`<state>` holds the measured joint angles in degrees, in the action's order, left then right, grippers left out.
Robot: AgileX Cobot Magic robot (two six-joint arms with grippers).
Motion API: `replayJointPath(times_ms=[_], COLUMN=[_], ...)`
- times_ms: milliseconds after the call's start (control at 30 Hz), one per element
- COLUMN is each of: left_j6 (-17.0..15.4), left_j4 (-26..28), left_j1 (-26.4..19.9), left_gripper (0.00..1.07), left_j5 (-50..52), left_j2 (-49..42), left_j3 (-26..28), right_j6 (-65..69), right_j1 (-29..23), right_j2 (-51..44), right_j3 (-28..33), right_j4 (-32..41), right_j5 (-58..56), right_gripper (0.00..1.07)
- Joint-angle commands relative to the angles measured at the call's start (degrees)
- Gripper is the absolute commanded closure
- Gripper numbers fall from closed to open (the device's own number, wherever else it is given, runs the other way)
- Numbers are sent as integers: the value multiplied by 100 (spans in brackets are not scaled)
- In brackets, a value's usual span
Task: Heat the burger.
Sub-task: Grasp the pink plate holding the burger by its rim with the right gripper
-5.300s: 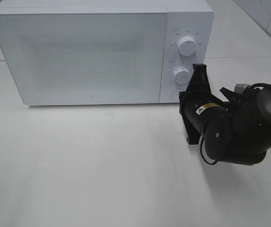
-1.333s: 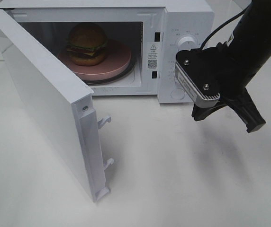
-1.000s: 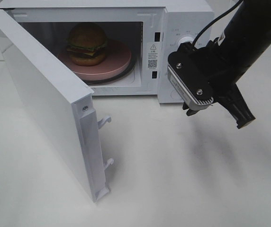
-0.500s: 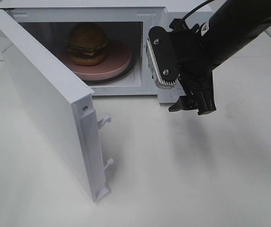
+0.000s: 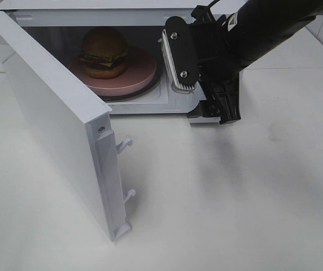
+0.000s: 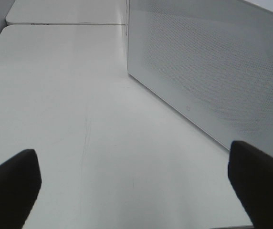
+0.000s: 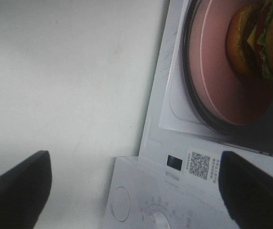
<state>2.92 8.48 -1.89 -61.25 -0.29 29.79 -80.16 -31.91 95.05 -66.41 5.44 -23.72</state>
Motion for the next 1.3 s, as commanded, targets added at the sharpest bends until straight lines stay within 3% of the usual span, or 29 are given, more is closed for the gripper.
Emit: replayJointPath(times_ms=[33,800,1300], left_j6=[0,0,0], left_j4=[17,17,17], left_j1=[-23,-23,-23], left_gripper=[7,7,7], left_j5=[29,29,29], left_j2=[-97,-97,-97], left_j3=[-29,-29,-29], right_j6=[86,676,831], right_j1=[-29,-246,-361], right_j2=[143,940,1684], right_j3=[-109,-636,-1369], right_j4=[-17,-327,-355], right_j5=[109,837,900], right_gripper=[18,23,23])
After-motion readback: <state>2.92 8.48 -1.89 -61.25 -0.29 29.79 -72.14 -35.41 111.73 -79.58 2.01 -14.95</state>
